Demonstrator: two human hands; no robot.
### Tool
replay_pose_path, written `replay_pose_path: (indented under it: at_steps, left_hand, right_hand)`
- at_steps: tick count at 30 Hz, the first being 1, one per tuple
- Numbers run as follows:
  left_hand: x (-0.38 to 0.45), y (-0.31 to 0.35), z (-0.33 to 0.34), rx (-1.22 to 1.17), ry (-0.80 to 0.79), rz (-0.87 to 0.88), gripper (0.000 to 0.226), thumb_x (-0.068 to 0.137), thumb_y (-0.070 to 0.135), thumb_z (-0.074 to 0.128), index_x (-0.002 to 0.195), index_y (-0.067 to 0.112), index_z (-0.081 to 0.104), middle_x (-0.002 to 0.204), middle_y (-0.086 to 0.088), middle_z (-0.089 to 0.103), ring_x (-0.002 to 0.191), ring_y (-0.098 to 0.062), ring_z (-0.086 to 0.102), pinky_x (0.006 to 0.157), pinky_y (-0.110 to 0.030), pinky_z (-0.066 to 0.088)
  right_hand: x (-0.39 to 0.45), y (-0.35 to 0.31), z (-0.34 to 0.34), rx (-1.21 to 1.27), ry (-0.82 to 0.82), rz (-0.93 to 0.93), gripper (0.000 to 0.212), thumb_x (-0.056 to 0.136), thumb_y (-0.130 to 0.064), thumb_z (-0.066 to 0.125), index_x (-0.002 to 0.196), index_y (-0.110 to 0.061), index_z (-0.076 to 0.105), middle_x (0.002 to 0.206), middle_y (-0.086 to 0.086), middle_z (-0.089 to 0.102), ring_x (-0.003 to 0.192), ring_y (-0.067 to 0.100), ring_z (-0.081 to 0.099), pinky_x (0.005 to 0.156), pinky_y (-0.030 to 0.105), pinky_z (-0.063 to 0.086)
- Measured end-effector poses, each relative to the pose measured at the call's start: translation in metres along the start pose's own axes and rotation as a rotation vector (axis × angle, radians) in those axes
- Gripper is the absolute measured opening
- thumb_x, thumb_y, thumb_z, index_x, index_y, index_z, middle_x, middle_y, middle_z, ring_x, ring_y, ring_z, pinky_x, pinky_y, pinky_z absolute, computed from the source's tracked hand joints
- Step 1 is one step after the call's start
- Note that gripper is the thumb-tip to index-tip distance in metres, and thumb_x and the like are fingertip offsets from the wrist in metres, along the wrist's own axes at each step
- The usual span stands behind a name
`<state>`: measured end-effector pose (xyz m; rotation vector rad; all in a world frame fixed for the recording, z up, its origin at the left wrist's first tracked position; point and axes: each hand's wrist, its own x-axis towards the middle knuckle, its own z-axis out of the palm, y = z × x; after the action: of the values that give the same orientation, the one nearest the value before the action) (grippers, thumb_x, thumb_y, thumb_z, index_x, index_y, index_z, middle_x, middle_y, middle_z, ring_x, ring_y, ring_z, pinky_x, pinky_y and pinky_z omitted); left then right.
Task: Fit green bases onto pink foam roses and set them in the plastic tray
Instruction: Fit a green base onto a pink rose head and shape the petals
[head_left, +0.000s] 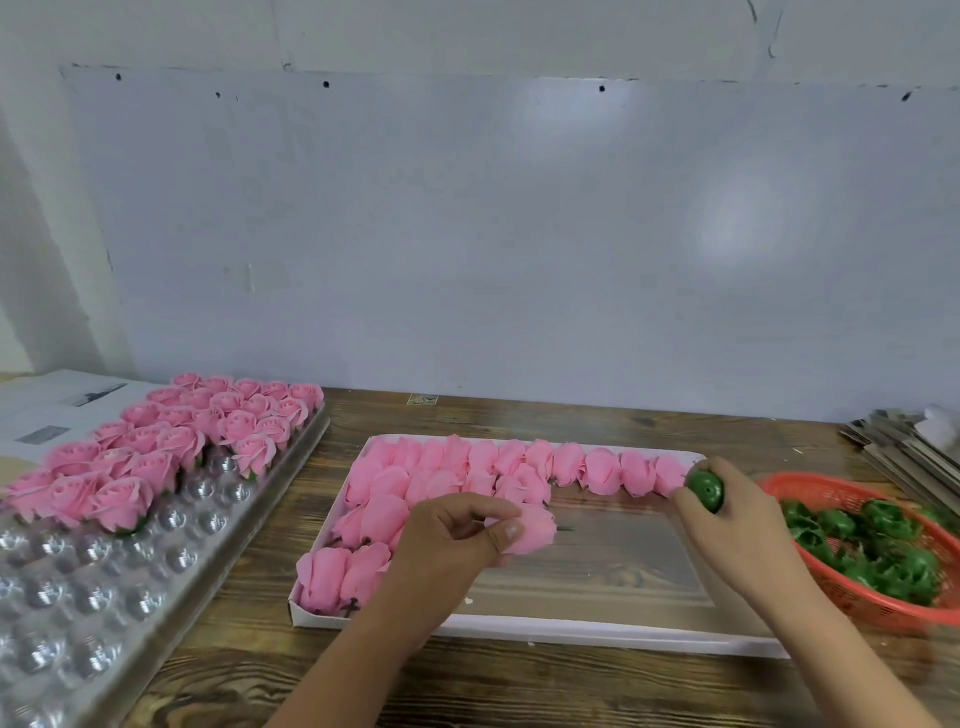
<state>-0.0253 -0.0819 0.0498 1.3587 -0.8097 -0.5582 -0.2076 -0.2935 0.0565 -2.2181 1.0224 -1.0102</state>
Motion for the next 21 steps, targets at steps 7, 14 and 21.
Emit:
replay_pose_path:
  at_steps: [7, 14, 21]
  left_hand:
    - [0.0, 0.0, 0.0, -0.003, -0.007, -0.004, 0.023, 0.084, 0.009, 0.078, 0.085, 0.031, 0.082, 0.091, 0.003, 0.079, 0.083, -0.007, 0.072, 0.072, -0.026, 0.06]
    - [0.001, -0.001, -0.001, -0.004, -0.002, 0.0, 0.022, 0.084, 0.007, 0.078, 0.085, 0.029, 0.082, 0.088, 0.0, 0.079, 0.08, -0.01, 0.071, 0.075, -0.033, 0.063]
    - [0.001, -0.003, 0.0, -0.005, -0.007, 0.001, 0.022, 0.083, 0.009, 0.078, 0.086, 0.03, 0.082, 0.089, 0.001, 0.079, 0.08, -0.007, 0.072, 0.072, -0.027, 0.06]
  right_hand:
    - [0.015, 0.039, -0.049, -0.09, 0.202, 0.274, 0.038, 0.077, -0.045, 0.044, 0.072, -0.008, 0.052, 0.062, 0.012, 0.06, 0.06, 0.032, 0.056, 0.057, 0.037, 0.044]
    - [0.032, 0.086, -0.074, -0.269, 0.078, 0.564, 0.058, 0.093, -0.038, 0.025, 0.126, 0.0, 0.052, 0.124, 0.03, 0.057, 0.11, 0.045, 0.054, 0.099, 0.053, 0.044]
    - [0.035, 0.095, -0.085, -0.24, 0.171, 0.523, 0.039, 0.095, -0.031, 0.031, 0.085, -0.011, 0.062, 0.073, 0.014, 0.063, 0.07, 0.035, 0.059, 0.074, 0.045, 0.052]
